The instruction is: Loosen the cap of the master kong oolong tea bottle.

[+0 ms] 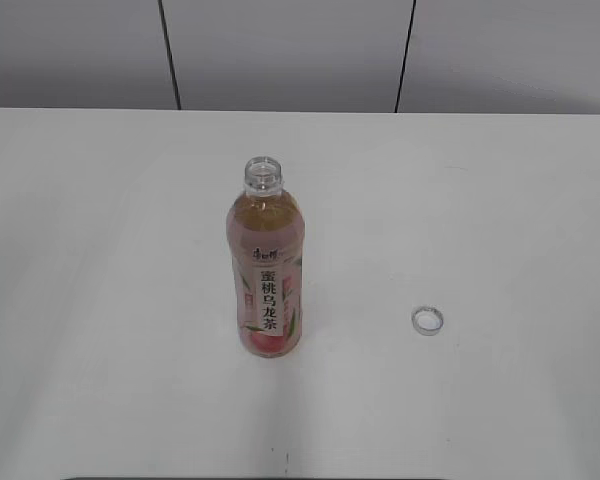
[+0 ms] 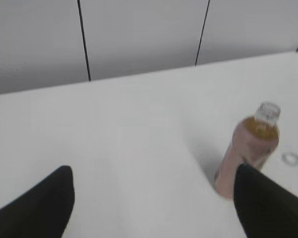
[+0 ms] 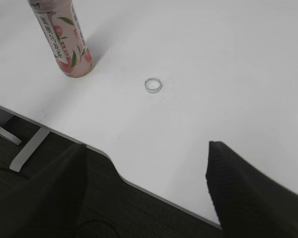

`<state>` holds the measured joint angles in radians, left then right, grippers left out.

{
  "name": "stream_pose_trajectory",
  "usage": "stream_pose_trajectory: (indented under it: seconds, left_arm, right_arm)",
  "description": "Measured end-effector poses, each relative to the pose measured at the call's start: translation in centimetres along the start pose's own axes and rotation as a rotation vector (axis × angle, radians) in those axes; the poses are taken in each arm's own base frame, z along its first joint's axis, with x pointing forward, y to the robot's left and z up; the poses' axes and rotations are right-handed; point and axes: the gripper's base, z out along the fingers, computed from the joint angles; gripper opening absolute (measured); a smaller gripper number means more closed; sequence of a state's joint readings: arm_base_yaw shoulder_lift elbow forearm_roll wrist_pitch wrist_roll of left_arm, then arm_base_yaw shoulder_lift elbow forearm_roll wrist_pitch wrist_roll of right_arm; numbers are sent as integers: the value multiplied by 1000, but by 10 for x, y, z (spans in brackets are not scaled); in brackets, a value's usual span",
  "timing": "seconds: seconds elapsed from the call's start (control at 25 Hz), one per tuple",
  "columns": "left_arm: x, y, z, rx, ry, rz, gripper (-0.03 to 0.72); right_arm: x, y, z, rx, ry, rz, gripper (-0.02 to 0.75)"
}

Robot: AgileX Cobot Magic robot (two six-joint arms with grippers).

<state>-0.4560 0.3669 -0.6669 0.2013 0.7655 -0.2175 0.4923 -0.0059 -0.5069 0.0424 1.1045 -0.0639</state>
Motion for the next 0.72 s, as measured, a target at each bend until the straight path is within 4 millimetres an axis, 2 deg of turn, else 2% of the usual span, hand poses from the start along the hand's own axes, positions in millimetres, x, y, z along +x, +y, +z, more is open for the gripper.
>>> stream_pose_trajectory:
  seconds: [0.16,0.24,0.4,0.6,0.72]
  left_arm:
    - [27,-3,-19,70,191,97,582]
    - [34,-5,-26,120,224,124,582]
    - [39,-10,-34,184,154,108,582]
    - [61,-8,-34,189,113,104,576]
    - [64,-7,-40,189,79,104,573]
  right_arm:
    - [0,0,0,0,0,0,565]
    - [0,0,0,0,0,0,565]
    - [0,0,0,0,0,0,565]
    - [0,0,0,0,0,0,565]
    - [0,0,0,0,0,0,565]
